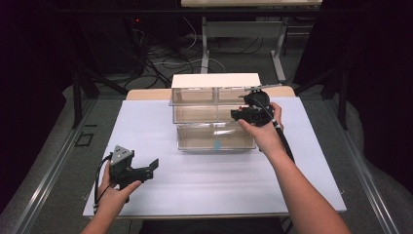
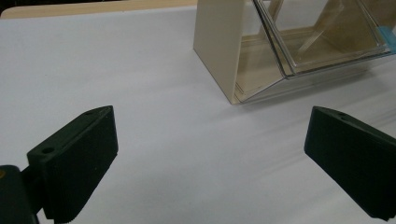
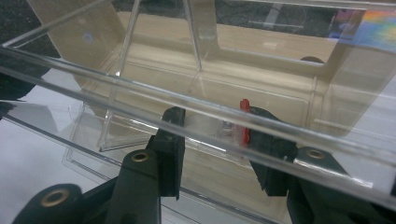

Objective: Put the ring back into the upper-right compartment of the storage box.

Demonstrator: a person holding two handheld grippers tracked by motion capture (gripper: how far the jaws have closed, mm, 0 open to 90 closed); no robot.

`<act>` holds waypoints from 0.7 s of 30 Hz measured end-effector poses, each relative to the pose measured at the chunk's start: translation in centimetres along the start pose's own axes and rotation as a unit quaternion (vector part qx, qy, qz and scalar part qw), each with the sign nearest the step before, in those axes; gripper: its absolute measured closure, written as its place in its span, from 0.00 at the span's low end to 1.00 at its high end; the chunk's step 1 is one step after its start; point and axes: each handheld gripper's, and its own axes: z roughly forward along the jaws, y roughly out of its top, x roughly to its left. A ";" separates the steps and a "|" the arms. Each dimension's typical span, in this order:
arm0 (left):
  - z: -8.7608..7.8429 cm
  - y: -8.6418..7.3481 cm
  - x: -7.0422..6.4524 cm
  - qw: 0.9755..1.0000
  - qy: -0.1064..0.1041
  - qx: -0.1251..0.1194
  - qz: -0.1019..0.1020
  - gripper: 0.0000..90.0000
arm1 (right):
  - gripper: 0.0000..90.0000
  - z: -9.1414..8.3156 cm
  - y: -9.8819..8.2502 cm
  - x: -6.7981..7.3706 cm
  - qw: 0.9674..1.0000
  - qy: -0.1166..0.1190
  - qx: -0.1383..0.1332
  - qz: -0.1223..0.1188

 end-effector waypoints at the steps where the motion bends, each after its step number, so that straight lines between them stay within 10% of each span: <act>1: 0.0 0.0 0.0 1.000 0.000 0.000 0.000 0.04 | 0.64 0.0 0.0 0.0 1.000 0.001 0.000 0.000; 21: 0.0 0.0 0.0 1.000 0.001 -0.001 0.000 0.04 | 0.37 -2.1 -0.9 0.7 0.999 0.030 -0.011 -0.025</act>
